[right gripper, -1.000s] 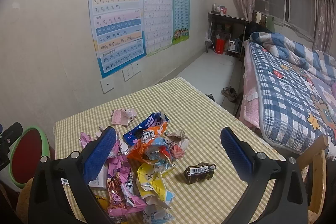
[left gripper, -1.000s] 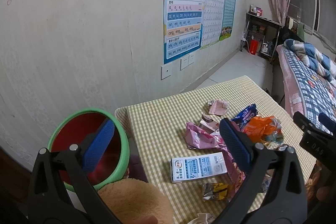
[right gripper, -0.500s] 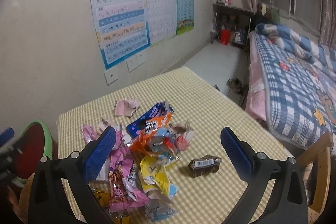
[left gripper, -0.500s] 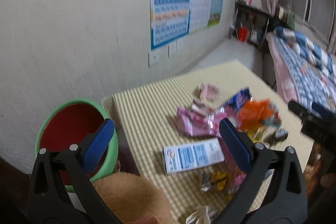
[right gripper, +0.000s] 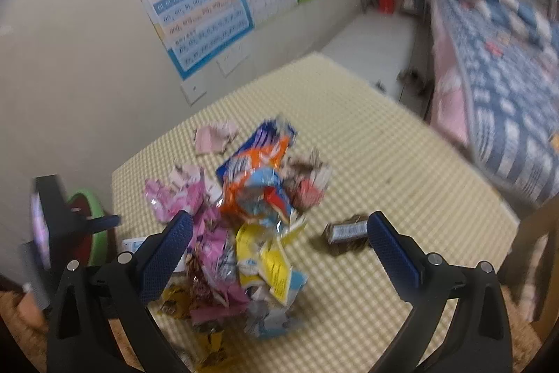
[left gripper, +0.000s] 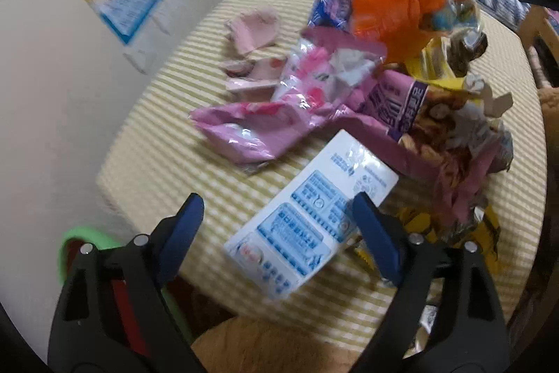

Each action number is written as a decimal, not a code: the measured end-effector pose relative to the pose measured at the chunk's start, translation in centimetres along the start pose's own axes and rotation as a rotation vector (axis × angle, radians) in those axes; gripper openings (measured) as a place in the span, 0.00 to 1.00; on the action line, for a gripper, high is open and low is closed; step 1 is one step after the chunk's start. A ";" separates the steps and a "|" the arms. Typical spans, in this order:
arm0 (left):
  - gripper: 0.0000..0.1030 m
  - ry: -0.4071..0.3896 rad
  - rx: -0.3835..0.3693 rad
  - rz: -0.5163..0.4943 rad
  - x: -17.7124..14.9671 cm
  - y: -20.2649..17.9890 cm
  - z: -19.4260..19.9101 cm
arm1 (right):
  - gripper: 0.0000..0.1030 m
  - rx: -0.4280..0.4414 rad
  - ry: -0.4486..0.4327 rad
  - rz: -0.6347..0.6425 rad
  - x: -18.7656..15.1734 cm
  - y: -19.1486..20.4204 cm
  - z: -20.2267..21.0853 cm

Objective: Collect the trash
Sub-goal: 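Grasp the white milk carton with the left gripper while the right grasps an orange wrapper, then carry both items over the red bin and open both grippers to drop them, then grasp the white printed wrapper with the left gripper while the right grasps a pink wrapper, then lift the pink wrapper with the right gripper and hold it above the table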

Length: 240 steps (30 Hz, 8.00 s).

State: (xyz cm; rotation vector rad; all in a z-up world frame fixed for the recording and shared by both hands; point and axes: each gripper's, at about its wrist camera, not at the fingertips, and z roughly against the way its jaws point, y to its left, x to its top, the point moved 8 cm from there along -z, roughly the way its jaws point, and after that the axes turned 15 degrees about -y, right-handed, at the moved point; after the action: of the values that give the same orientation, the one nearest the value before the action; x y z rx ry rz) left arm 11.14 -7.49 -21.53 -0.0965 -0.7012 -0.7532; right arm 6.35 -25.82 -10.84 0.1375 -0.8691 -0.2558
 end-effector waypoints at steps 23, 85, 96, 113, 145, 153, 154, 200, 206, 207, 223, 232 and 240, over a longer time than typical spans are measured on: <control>0.55 0.066 -0.180 0.012 -1.0 -2.0 -1.4 | 0.83 0.043 0.020 -0.096 -0.1 -0.3 -2.6; 0.54 -0.170 0.357 0.938 -18.7 20.1 14.4 | 0.49 0.477 0.006 0.443 -7.8 33.5 -1.7; 0.68 -0.196 0.374 0.968 -18.7 21.1 14.8 | 0.64 0.514 0.005 0.453 -8.3 34.0 -1.6; 0.68 -0.228 0.220 0.817 -10.8 14.0 14.6 | 0.69 0.130 -0.082 0.233 1.0 10.9 1.5; 0.55 0.080 -0.169 0.396 -7.2 -9.7 5.7 | 0.15 0.182 0.105 0.068 -4.9 5.2 -0.2; 0.51 -0.027 -0.127 0.480 -5.5 -5.5 7.4 | 0.15 0.204 -0.057 -0.008 -1.0 4.4 3.1; 0.51 -0.050 -0.112 0.474 -5.3 -5.1 7.9 | 0.15 0.203 -0.069 -0.020 -0.7 4.2 3.3; 0.51 -0.475 0.281 0.576 0.6 8.8 19.0 | 0.15 0.213 -0.171 0.125 -1.1 11.1 5.3; 0.51 -0.462 0.271 0.601 -0.4 9.5 18.5 | 0.15 0.201 -0.151 0.165 -1.5 12.6 4.8; 0.51 -0.460 0.269 0.608 -0.5 9.7 18.5 | 0.16 0.201 -0.126 0.169 -1.9 12.5 4.4; 0.52 -0.415 0.235 0.643 -1.9 9.8 16.9 | 0.47 0.087 0.221 0.039 -9.7 9.4 -4.0; 0.52 -0.412 0.247 0.647 -2.3 10.3 17.0 | 0.27 0.149 0.091 0.033 -6.1 10.7 -0.2; 0.52 -0.406 0.276 0.663 -3.1 11.4 17.1 | 0.27 0.239 -0.067 0.078 -2.0 14.6 4.1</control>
State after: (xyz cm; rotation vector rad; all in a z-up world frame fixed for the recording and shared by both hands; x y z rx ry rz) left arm 7.63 8.22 -8.42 -0.2199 -1.0777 0.0089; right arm 4.32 -11.33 -6.45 0.3180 -0.9684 -0.0834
